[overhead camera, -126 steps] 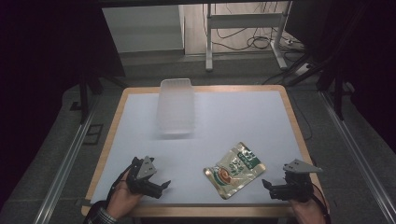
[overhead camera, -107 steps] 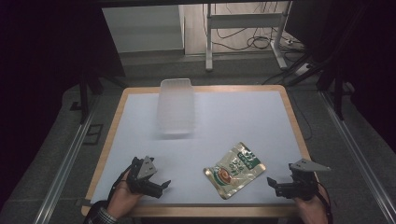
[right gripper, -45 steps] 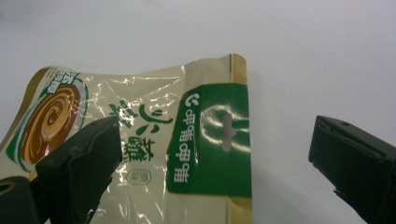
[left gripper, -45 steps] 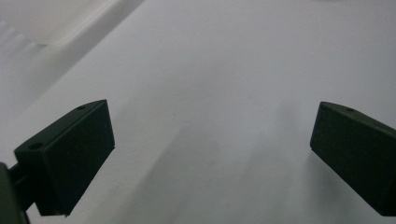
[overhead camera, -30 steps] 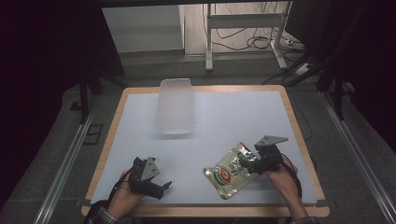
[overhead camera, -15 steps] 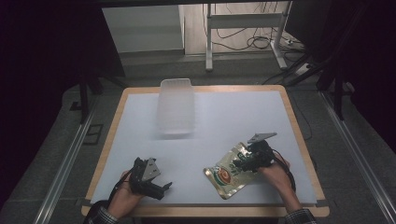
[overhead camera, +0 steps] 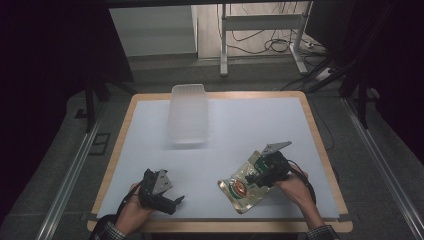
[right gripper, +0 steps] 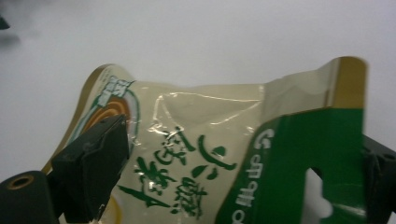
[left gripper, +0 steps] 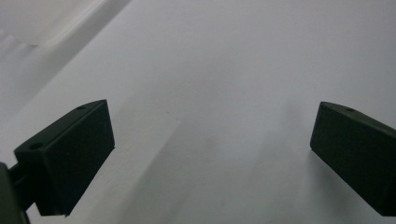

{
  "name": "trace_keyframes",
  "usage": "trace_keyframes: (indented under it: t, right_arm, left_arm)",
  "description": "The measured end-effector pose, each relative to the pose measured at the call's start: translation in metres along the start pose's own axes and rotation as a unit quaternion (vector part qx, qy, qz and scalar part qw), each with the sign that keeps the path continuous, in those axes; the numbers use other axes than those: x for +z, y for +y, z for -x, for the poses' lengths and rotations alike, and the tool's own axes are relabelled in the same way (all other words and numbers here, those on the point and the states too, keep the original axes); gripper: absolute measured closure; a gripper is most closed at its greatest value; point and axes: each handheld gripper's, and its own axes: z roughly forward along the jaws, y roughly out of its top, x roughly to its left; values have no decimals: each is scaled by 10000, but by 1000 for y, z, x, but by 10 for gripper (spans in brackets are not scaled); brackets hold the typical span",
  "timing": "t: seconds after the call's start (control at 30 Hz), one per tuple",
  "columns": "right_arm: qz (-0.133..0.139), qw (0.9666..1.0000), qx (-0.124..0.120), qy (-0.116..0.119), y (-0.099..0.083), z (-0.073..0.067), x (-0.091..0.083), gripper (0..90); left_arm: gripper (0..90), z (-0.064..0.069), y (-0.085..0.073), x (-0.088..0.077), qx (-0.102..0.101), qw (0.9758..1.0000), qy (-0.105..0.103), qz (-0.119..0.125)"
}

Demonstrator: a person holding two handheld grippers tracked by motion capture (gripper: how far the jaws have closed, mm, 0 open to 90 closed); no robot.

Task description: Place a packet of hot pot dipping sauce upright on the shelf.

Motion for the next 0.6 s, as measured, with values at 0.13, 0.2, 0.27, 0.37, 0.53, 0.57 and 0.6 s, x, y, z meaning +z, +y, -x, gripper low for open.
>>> trace_keyframes:
  t: [0.13,0.2,0.27,0.37,0.53,0.57,0.6]
  right_arm:
    - [-46,10000,-54,-68,2,-5,1,82]
    - [-23,10000,-10,21,2,-6,-1,75]
    - [-39,9999,72,109,2,-7,-2,51]
    - [-156,9997,68,182,2,-10,1,41]
    - [-546,9981,-173,-224,2,-17,8,229]
    - [-558,9980,-159,-243,2,-18,9,292]
    - [-574,9982,-91,-173,3,-18,11,348]
  left_arm:
    - [0,0,0,0,17,10000,-2,-9]
    - [0,1,0,1,28,10000,-2,-26]
    - [0,1,0,1,72,10000,1,-63]
    - [0,2,0,1,92,9999,9,-78]
    - [0,2,0,1,94,9999,19,-81]
    - [0,2,0,1,98,9999,22,-83]
    - [0,2,0,1,99,9999,21,-84]
